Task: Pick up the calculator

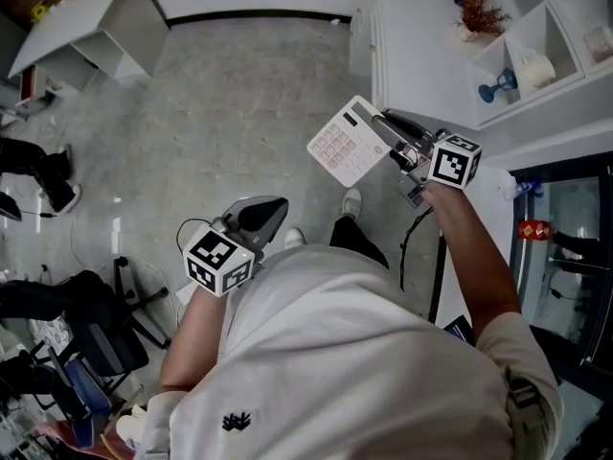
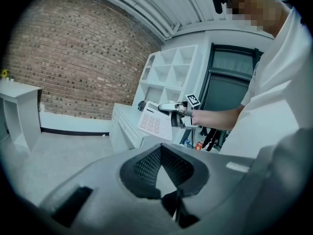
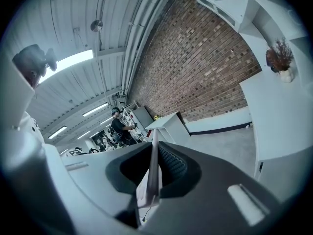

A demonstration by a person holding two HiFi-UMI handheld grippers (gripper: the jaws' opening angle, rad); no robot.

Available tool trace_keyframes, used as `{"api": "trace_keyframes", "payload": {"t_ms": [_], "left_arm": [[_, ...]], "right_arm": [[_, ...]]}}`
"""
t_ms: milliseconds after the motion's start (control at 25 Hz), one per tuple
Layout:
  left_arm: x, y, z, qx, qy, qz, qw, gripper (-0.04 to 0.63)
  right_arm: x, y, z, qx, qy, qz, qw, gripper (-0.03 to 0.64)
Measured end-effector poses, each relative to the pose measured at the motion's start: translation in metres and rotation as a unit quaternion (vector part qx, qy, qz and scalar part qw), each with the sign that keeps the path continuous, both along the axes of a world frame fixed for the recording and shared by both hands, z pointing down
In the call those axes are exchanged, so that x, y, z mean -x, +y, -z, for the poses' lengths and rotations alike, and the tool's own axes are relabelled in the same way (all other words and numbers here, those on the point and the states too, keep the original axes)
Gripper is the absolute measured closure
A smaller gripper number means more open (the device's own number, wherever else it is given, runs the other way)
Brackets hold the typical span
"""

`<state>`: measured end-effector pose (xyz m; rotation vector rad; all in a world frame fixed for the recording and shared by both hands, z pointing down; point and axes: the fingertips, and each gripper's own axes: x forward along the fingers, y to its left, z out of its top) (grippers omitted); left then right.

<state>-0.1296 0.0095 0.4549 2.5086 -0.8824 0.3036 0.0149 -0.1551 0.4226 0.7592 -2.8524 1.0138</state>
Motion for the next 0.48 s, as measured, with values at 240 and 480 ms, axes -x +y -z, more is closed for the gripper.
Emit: {"api": "trace_keyframes", "payload": {"t_ms": [240,480], "left_arm": [[0.0017,-0.0017,-0.0015,0.003,0.0,-0.001,1.0,0.589],[0.0045,-0.0016,0.0001,0.001,0.001,0.001,1.0,0.589]], "right_arm": [[-0.0013,-0.0025,-0.0024,0.002,-0.001,-0.005,1.0,0.56],[-0.0013,-0.0012,-0.0038,0.007,-0.006,-0.013,1.0,0.56]]}}
